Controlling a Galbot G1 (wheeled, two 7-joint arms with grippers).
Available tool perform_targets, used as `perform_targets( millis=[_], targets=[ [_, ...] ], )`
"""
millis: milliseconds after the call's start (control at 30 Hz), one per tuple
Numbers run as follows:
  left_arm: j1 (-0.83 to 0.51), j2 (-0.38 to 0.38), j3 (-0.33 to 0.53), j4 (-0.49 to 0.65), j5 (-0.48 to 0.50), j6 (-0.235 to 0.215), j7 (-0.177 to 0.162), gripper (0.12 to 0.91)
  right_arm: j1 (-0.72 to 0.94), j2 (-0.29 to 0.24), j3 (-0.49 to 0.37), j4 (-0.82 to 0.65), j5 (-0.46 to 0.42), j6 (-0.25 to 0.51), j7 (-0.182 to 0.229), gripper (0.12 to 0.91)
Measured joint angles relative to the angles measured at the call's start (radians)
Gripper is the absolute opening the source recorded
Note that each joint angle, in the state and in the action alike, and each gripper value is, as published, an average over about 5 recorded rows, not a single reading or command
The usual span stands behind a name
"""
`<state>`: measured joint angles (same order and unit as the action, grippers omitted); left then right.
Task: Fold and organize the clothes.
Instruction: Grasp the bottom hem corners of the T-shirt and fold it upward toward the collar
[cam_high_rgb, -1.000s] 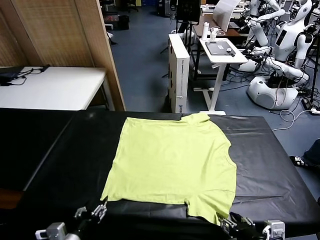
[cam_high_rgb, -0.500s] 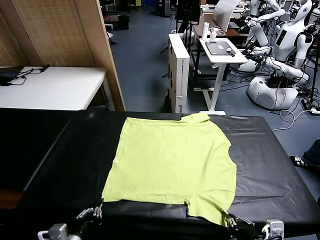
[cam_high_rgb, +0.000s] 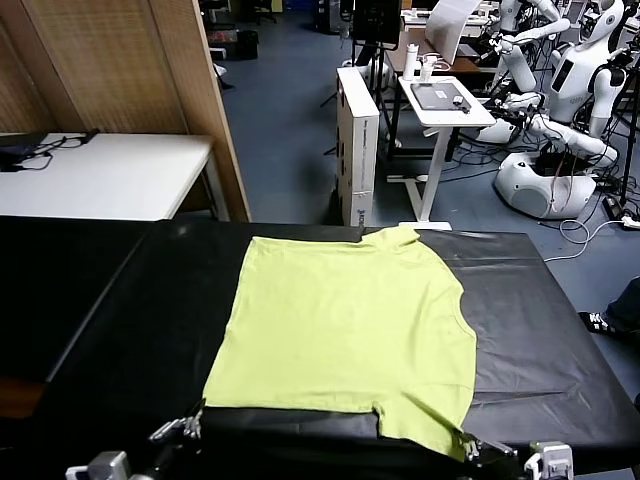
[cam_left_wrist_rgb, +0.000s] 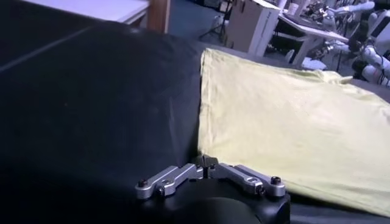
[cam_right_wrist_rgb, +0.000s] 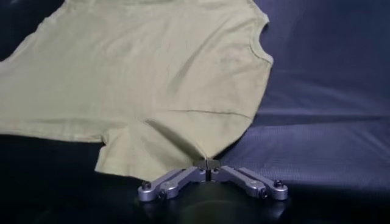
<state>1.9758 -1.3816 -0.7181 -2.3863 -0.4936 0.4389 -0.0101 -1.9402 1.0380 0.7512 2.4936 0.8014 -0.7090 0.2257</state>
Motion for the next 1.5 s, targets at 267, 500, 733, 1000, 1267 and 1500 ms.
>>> perform_targets(
  millis=[267, 500, 733, 1000, 1267, 1500],
  targets=[
    [-0.1, -0.042, 0.012, 0.013, -0.03, -0.001, -0.002, 0.147, 0.134, -0.047, 0.005, -0.066, 0.019, 0.071, -0.045, 0.14],
    [-0.198, -0.071, 0.021, 0.057, -0.036, -0.025, -0.016, 0.147, 0.267, -0.077, -0.035, -0.172, 0.015, 0.114, -0.073, 0.14],
    [-0.288, -0.09, 0.046, 0.128, -0.01, -0.038, -0.009, 0.147, 0.435, -0.103, -0.097, -0.312, 0.013, 0.147, -0.089, 0.14],
    [-0.39, -0.069, 0.063, 0.201, -0.001, -0.043, -0.004, 0.147, 0.616, -0.101, -0.204, -0.459, -0.021, 0.156, -0.091, 0.14],
    [-0.482, -0.04, 0.099, 0.29, 0.018, -0.04, 0.0, 0.147, 0.73, -0.091, -0.296, -0.558, -0.069, 0.155, -0.083, 0.14],
    [-0.565, -0.005, 0.108, 0.377, 0.011, -0.039, -0.001, 0.147, 0.779, -0.084, -0.334, -0.62, -0.101, 0.151, -0.075, 0.14]
  ],
)
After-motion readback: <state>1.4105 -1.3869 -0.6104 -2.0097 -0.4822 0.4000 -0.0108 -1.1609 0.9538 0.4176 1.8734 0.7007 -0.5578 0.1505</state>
